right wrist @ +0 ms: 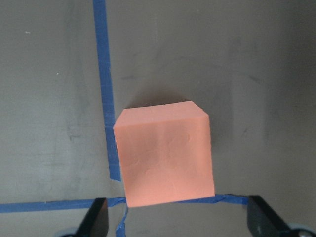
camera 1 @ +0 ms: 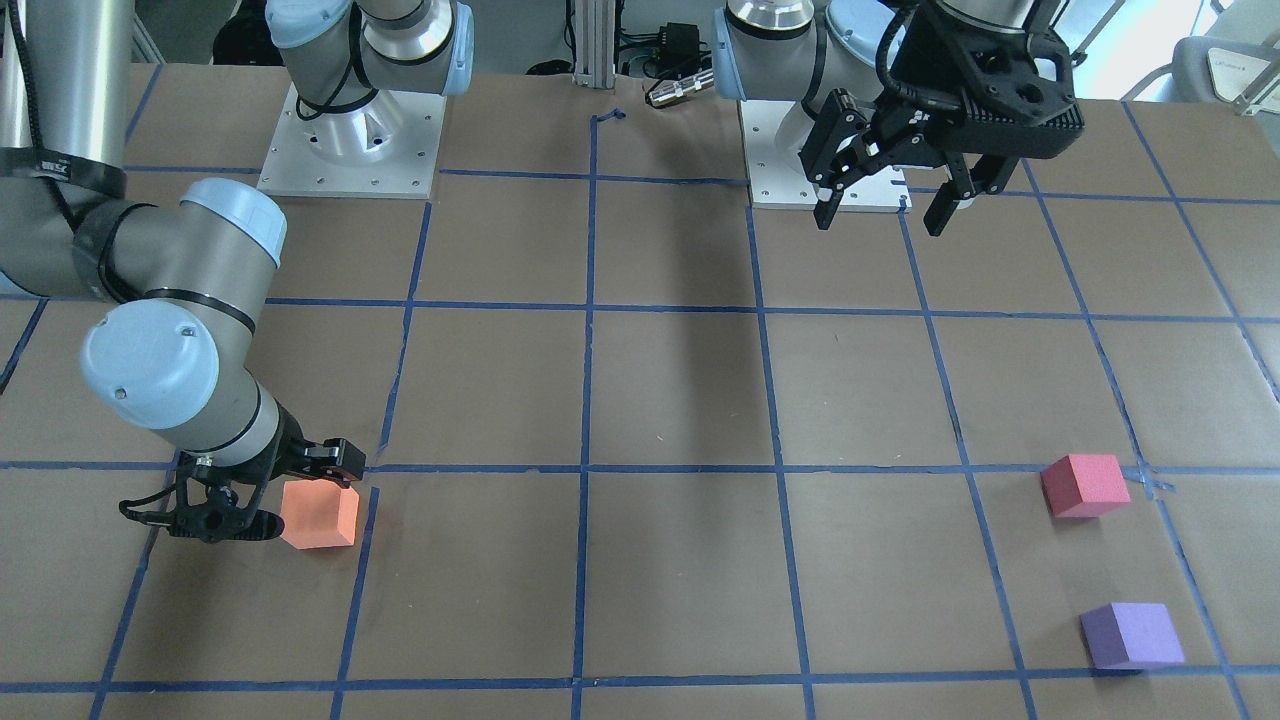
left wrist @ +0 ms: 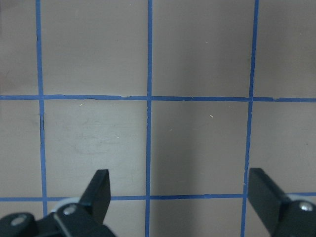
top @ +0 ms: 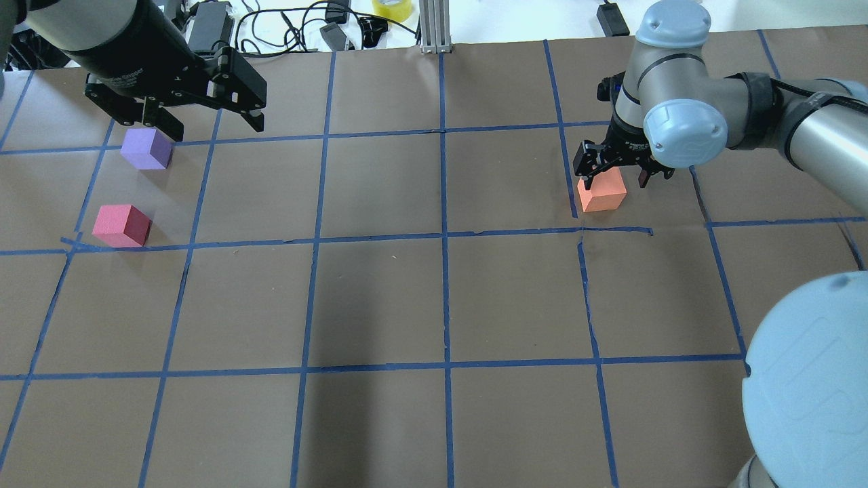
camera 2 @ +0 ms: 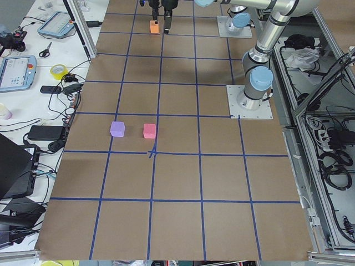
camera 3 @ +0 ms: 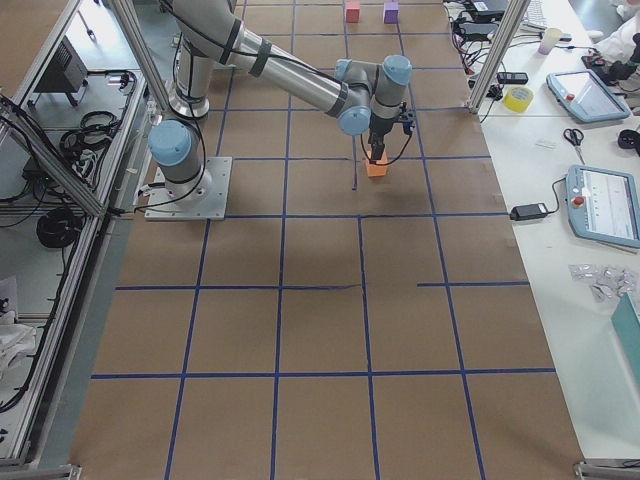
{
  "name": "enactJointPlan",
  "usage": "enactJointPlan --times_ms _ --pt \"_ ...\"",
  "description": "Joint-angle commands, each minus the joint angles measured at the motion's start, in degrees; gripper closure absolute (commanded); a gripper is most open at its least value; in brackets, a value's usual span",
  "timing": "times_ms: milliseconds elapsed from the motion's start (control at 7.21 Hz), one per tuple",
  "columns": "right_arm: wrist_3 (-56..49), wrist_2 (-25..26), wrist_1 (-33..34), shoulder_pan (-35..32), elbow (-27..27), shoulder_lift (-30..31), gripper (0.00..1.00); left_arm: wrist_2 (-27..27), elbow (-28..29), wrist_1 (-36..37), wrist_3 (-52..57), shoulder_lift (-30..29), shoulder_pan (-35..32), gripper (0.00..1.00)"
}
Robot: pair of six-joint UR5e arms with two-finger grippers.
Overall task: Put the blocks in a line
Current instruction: 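Lower the right gripper onto the orange cube and close it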
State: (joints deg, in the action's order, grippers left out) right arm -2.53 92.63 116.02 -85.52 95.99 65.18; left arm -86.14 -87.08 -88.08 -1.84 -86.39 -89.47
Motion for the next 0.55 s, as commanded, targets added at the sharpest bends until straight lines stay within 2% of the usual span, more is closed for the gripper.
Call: enactJointPlan --times_ms 0,416 --pt "-0.28 0.26 2.09 0.0 -0.01 -2.76 0.0 0.01 -0.02 0.01 0.0 0.0 0.0 0.0" --pt "-0.19 0.0 2.19 0.0 -0.1 -3.91 0.0 -0.08 -0.02 0.01 0.09 0.08 0.09 0.0"
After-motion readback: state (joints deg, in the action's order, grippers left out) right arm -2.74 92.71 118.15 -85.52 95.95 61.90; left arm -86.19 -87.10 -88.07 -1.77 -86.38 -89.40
